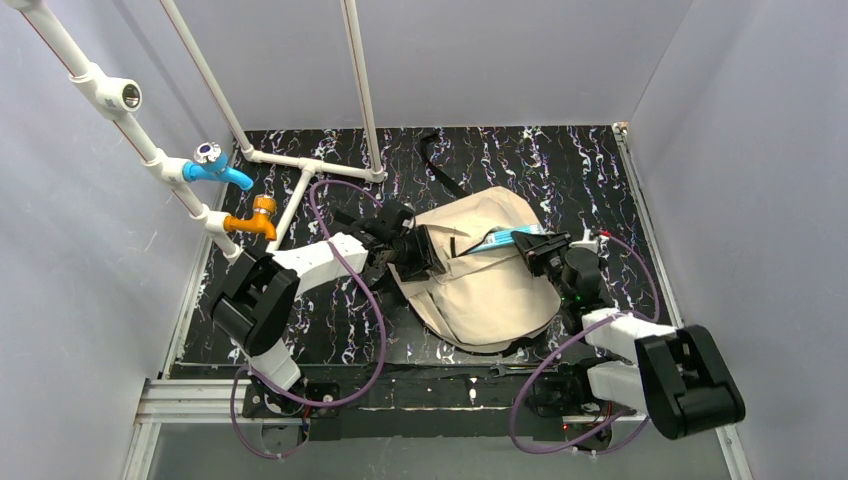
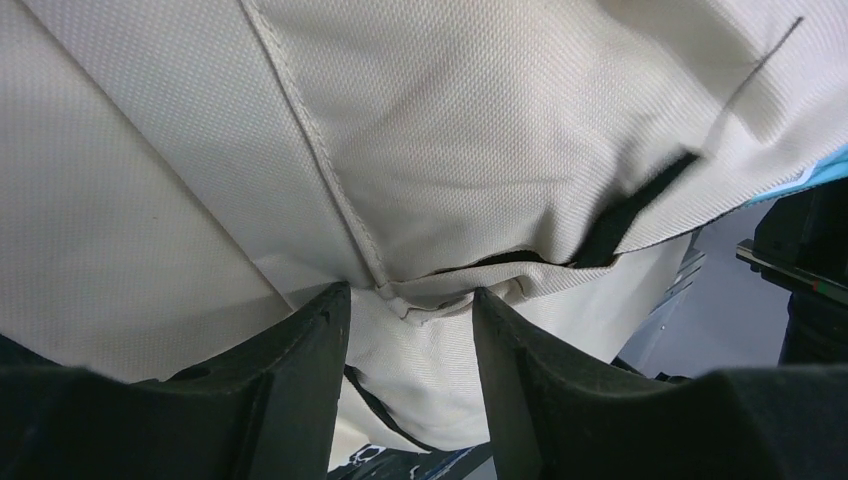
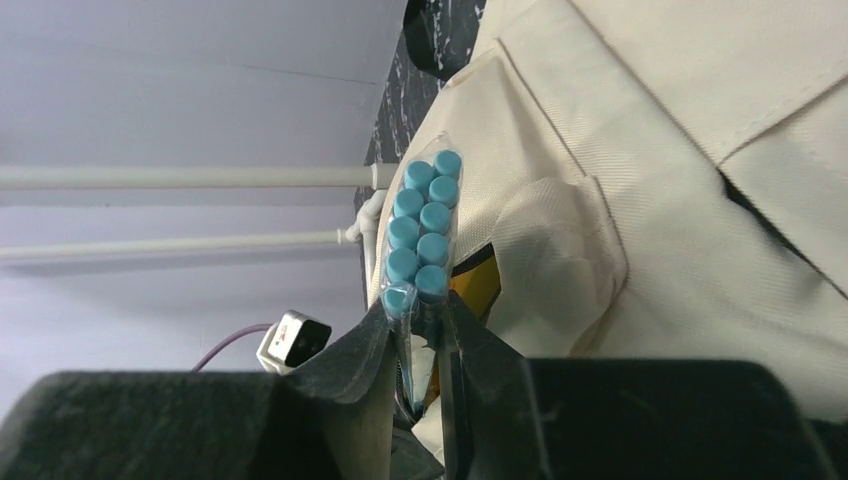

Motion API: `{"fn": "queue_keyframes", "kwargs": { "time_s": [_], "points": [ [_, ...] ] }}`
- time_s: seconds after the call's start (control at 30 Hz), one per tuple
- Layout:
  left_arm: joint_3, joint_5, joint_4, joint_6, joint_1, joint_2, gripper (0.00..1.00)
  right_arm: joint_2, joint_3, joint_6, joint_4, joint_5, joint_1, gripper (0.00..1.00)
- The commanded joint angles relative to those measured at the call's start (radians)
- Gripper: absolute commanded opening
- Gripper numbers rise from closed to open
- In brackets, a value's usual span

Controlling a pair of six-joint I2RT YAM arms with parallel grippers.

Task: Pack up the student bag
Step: Place the stationery in the student bag.

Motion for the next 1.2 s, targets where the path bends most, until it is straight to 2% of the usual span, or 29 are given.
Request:
{"fn": "queue_keyframes", "kwargs": {
  "time_s": [0.0, 0.1, 0.27, 0.53, 0.63, 0.67, 0.73, 0.9, 1.0, 1.13, 1.17],
  "points": [
    [-0.002, -0.030, 0.009, -0.019, -0.012, 0.018, 0.47, 0.104, 0.001, -0.015, 0.344, 0.090, 0.076, 0.01],
    [0.005, -0.035, 0.004, -0.006, -0.012, 0.018, 0.47, 0.202, -0.021, 0.017, 0.495, 0.081, 0.118, 0.01],
    [0.026, -0.037, -0.004, 0.026, -0.012, 0.020, 0.48, 0.280, -0.053, 0.090, 0.582, 0.098, 0.207, 0.01],
    [0.051, -0.023, 0.004, 0.050, -0.012, 0.036, 0.48, 0.266, -0.039, 0.170, 0.457, 0.150, 0.288, 0.06],
    [0.057, -0.019, 0.003, 0.064, -0.011, 0.037, 0.48, 0.256, 0.015, 0.200, 0.273, 0.164, 0.311, 0.07],
    [0.061, -0.019, 0.001, 0.068, -0.012, 0.037, 0.48, 0.261, 0.028, 0.197, 0.237, 0.169, 0.313, 0.09],
    [0.066, -0.012, 0.000, 0.075, -0.011, 0.034, 0.48, 0.288, 0.045, 0.194, 0.226, 0.176, 0.314, 0.21],
    [0.074, 0.010, -0.034, 0.117, -0.013, 0.013, 0.53, 0.321, 0.059, 0.140, 0.224, 0.087, 0.299, 0.25],
    [0.081, 0.044, -0.078, 0.176, -0.017, -0.021, 0.59, 0.265, 0.126, -0.023, -0.077, -0.064, 0.246, 0.38],
    [0.120, 0.064, -0.164, 0.282, -0.046, -0.071, 0.65, 0.147, 0.176, -0.244, -0.385, -0.226, 0.127, 0.64],
    [0.135, 0.064, -0.183, 0.309, -0.061, -0.081, 0.66, 0.117, 0.181, -0.287, -0.438, -0.246, 0.090, 0.66]
  ]
}}
